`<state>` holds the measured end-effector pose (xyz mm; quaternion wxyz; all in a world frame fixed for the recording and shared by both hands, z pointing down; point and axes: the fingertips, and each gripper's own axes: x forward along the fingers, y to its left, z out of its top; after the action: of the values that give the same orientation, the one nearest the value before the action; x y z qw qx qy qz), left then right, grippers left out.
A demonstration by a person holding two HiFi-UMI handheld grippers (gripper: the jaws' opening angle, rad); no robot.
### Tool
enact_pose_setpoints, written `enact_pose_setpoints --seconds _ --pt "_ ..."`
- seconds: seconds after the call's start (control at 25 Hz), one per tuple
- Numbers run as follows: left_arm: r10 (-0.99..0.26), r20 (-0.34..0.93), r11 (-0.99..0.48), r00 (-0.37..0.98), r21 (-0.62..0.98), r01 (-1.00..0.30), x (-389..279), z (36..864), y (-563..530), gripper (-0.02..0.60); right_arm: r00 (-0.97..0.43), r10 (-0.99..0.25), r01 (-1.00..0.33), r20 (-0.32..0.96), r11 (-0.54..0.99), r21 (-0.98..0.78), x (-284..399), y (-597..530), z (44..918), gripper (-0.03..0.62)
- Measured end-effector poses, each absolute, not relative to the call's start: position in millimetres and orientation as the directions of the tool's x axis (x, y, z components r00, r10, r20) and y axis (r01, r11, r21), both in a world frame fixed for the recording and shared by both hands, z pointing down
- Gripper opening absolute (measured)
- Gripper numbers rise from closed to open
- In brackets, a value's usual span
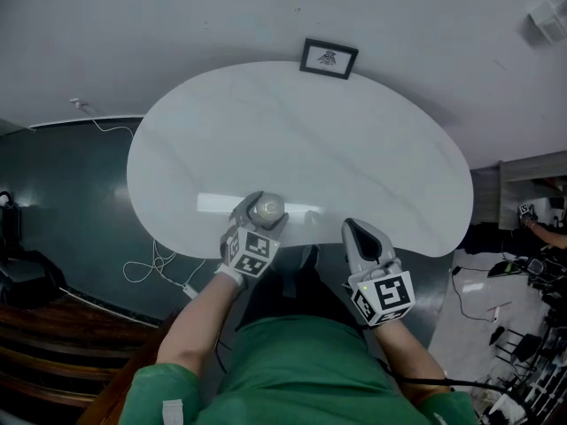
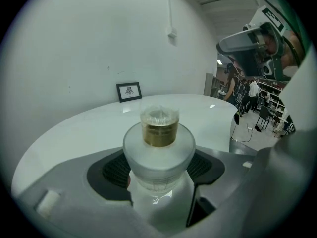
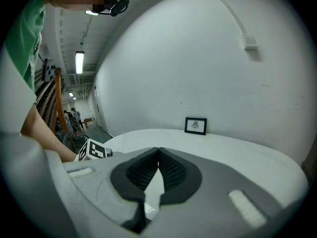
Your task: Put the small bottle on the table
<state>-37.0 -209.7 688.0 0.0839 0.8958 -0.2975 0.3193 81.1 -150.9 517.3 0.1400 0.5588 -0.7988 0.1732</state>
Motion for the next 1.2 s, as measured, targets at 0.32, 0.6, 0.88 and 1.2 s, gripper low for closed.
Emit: enact_pose_setpoints --seconds 0.32,0.6,0.88,1.2 --pt "-0.472 0.627 -0.813 0.62 -0.038 -0.58 -34.1 695.5 -216.6 0.342 -0.35 -0.83 -0.936 0.434 0.331 -0.123 79.1 -153.7 524.3 0.003" --pt "-0.466 0.634 -0.819 0.617 -0.046 -0.572 -32.4 699.5 -216.3 0.342 -0.352 -0.828 -0.935 0.437 0.333 -0.123 82.0 -153.3 525.0 0.003" --pt "-0.459 0.635 -0.826 0.622 -0.047 -0.561 -30.5 700.8 -215.3 0.342 -0.356 -0.827 -0.933 0.434 0.336 -0.127 82.1 -153.9 525.0 0.003" --pt "-0.464 0.631 -0.824 0.622 -0.05 -0.564 -29.4 702.2 -215.3 0.344 -0.361 -0.828 -0.932 0.429 0.34 -0.128 81.1 -154.0 524.9 0.003"
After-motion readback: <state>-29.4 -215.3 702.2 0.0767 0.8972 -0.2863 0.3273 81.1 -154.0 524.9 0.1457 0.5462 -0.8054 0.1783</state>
